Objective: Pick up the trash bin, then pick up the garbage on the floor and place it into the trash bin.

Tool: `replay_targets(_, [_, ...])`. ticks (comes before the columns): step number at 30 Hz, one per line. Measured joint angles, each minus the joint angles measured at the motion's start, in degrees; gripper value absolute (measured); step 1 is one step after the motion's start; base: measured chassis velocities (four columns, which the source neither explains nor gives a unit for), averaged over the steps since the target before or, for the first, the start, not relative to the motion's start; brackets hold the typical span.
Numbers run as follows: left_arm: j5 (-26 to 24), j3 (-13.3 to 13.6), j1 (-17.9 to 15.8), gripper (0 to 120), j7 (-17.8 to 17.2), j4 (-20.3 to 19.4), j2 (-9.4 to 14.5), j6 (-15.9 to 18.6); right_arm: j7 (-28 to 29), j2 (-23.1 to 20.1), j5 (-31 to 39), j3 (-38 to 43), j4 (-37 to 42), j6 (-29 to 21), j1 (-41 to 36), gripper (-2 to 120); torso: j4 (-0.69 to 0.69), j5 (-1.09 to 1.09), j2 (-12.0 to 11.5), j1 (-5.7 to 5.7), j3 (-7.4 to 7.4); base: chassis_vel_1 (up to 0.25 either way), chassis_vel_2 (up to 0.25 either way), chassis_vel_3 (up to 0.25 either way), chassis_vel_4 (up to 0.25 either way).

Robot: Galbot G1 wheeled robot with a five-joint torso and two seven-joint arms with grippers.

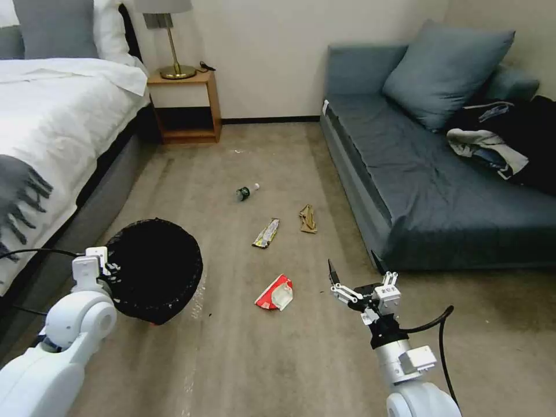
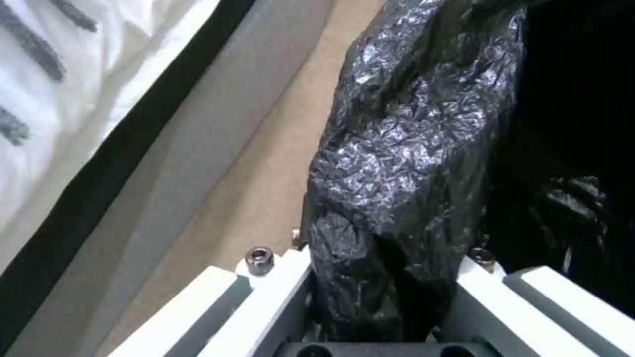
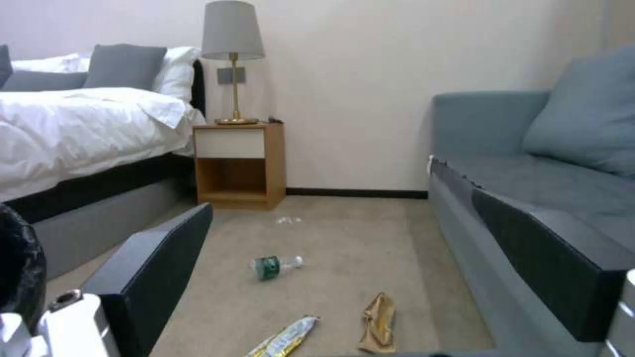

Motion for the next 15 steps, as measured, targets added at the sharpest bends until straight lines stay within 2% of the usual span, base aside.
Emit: replay_targets(15, [-1.5,0.1,-0.4,1,-0.2,0.3,0.1,0.5,-0.2,0.0,-0.1,-0.1,-0.8,-0.5,1.1,100,0.0,0.0,0.0,0.0,0.0,-0.064,0.064,0.063,-0.066])
